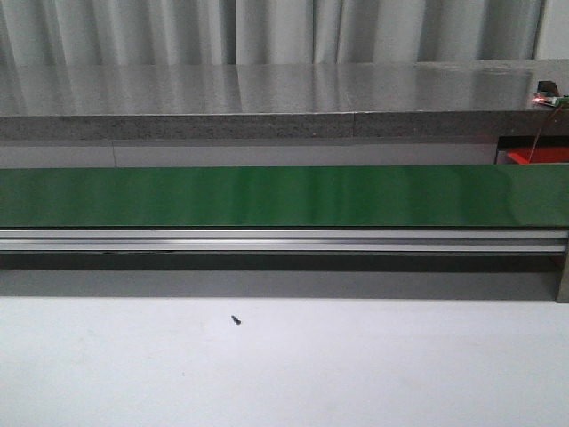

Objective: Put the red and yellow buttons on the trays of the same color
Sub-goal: 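Carry the red button with the right gripper into the red tray and release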

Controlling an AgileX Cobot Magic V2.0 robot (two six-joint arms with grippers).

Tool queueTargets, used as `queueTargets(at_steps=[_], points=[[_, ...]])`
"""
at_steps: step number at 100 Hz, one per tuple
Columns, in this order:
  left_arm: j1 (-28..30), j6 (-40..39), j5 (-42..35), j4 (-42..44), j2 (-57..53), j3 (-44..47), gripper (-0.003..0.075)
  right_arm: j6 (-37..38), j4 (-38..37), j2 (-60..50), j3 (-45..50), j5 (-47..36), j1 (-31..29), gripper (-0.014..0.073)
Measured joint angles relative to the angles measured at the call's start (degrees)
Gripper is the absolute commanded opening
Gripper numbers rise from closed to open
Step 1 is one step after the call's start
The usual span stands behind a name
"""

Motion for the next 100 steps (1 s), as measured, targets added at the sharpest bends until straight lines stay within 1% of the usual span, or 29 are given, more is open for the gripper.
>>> queueTargets(at_steps=[8, 16, 40, 66, 71, 78, 82, 85, 87, 89, 91, 93, 94, 100], points=[[0.0, 0.0, 0.0, 0.0, 0.0, 0.0, -0.0020, 0.0, 0.0, 0.6, 0.0, 0.0, -0.5, 0.0530], [0.0, 0.0, 0.0, 0.0, 0.0, 0.0, -0.0020, 0.0, 0.0, 0.7, -0.4, 0.1, -0.8, 0.0575], [0.0, 0.0, 0.0, 0.0, 0.0, 0.0, -0.0020, 0.0, 1.8, 0.3, -3.4, 0.9, -1.0, 0.0575], [0.0, 0.0, -0.3, 0.0, 0.0, 0.0, -0.0020, 0.0, 2.6, -3.8, -3.9, 3.3, -1.0, 0.0564], [0.0, 0.0, -0.4, 0.0, 0.0, 0.0, -0.0020, 0.0, 2.9, -4.7, -3.9, 3.7, -1.0, 0.0528], [0.0, 0.0, -0.4, 0.0, 0.0, 0.0, -0.0020, 0.0, 3.2, -6.2, -3.9, 4.4, -1.0, 0.0437], [0.0, 0.0, -0.4, 0.0, 0.0, 0.0, -0.0020, 0.0, 3.5, -7.2, -3.9, 5.0, -1.0, 0.0349], [0.0, 0.0, -0.4, 0.0, 0.0, 0.0, -0.0020, 0.0, 3.8, -7.8, -3.9, 5.3, -1.0, 0.0306], [0.0, 0.0, -0.4, 0.1, 0.0, 0.0, -0.0020, 0.0, 4.0, -8.3, -3.9, 5.5, -1.0, 0.0260], [0.0, 0.0, -0.5, 0.1, 0.0, 0.0, -0.0020, 0.0, 4.3, -8.8, -3.9, 5.8, -1.0, 0.0195], [0.0, 0.0, -0.5, 0.2, 0.0, 0.0, -0.0020, 0.0, 4.4, -9.3, -3.9, 5.9, -1.0, 0.0161], [0.0, 0.0, -0.5, 0.3, 0.0, 0.0, -0.0020, 0.0, 4.5, -9.7, -3.9, 6.2, -1.0, 0.0094], [0.0, 0.0, -0.5, 0.5, 0.0, 0.0, -0.0020, 0.0, 4.7, -9.9, -3.9, 6.2, -1.0, 0.0094], [0.0, 0.0, -0.6, 0.6, 0.0, 0.0, -0.0020, 0.0, 5.1, -11.3, -3.9, 6.6, -1.0, -0.0061]])
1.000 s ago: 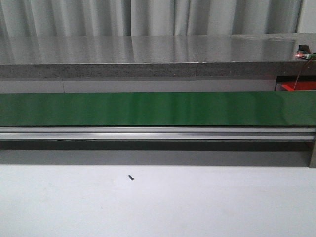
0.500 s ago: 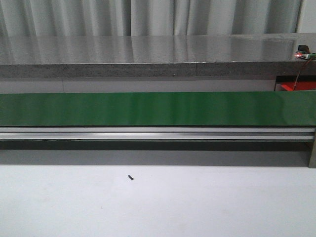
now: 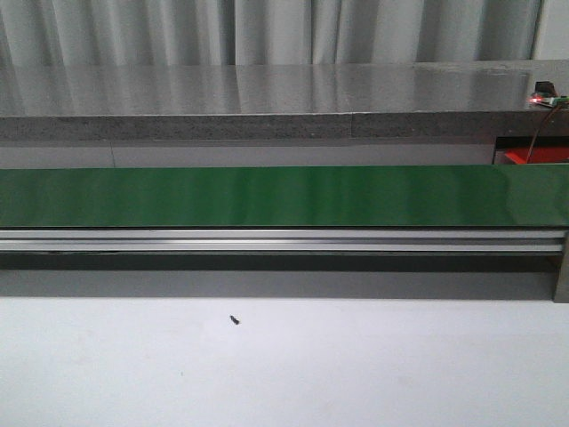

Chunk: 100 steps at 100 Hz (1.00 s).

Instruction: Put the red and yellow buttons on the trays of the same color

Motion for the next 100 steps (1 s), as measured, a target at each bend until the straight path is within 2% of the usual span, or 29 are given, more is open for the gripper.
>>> queueTargets(at_steps=[3, 24, 54, 100], points=[[0.0, 0.0, 0.0, 0.0, 0.0, 0.0, -0.0020, 0.0, 0.2, -0.9, 0.0, 0.1, 0.0, -0.0113], [0.0, 0.0, -0.3, 0.0, 0.0, 0.0, -0.0020, -0.6, 3.1, -6.3, 0.0, 1.1, 0.5, -0.0106], [0.0, 0.0, -0.4, 0.0, 0.0, 0.0, -0.0020, -1.4, 3.9, -15.0, 0.6, 1.2, 6.1, -0.0106], [0.0, 0.0, -1.1, 0.0, -3.6, 0.0, -0.0020, -1.6, 4.3, -32.2, 14.9, 0.4, 14.0, -0.0106]])
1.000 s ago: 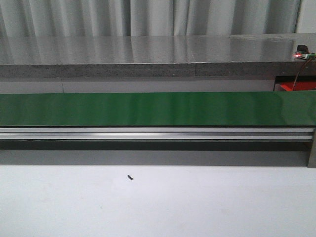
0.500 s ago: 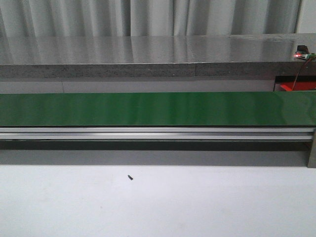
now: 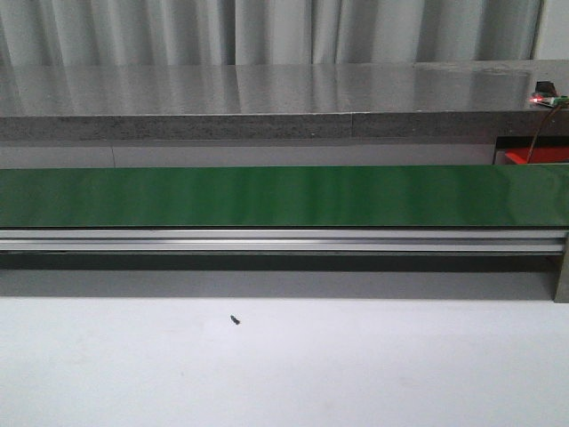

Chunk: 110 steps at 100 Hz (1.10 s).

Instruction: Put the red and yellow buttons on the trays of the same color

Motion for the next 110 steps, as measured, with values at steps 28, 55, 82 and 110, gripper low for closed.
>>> queueTargets(at_steps=[28, 55, 82, 110], points=[[0.0, 0.0, -0.8, 0.0, -4.9, 0.0, -0.0020, -2.7, 0.0, -11.7, 12.7, -4.2, 5.7, -0.0106], [0.0, 0.0, -0.8, 0.0, -6.2, 0.0, -0.0020, -3.9, 0.1, -27.2, 31.7, -14.2, 9.3, -0.0106], [0.0, 0.0, -0.8, 0.0, -6.2, 0.0, -0.0020, -4.4, 0.2, -46.6, 54.7, -27.5, 12.9, -0.0106], [0.0, 0.0, -0.9, 0.0, -6.3, 0.0, -0.0020, -4.8, 0.2, -61.4, 68.4, -34.0, 15.6, -0.0106]])
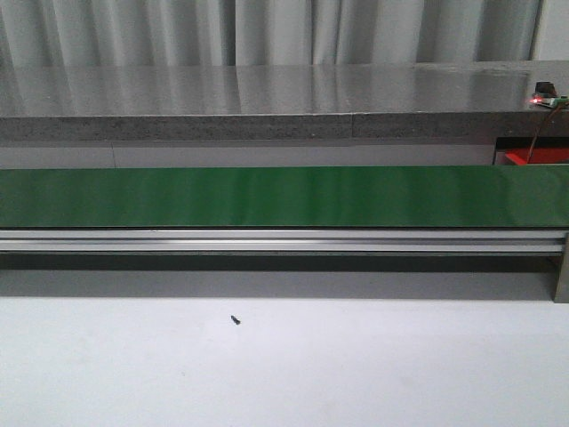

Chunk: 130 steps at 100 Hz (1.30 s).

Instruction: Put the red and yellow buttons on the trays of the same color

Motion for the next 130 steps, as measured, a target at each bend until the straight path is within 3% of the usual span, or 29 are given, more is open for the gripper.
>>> queueTargets(at_steps=[42, 130], points=[[0.0, 0.0, -0.1, -0.1, 0.0, 0.0, -0.0020, 0.0, 0.6, -16.7, 9.3, -1.6, 2.3, -0.0106], [0.0, 0.0, -0.3, -0.3, 4.9, 0.0, -0.0020, 0.0, 0.6, -17.1, 9.6, -2.0, 2.3, -0.0106]])
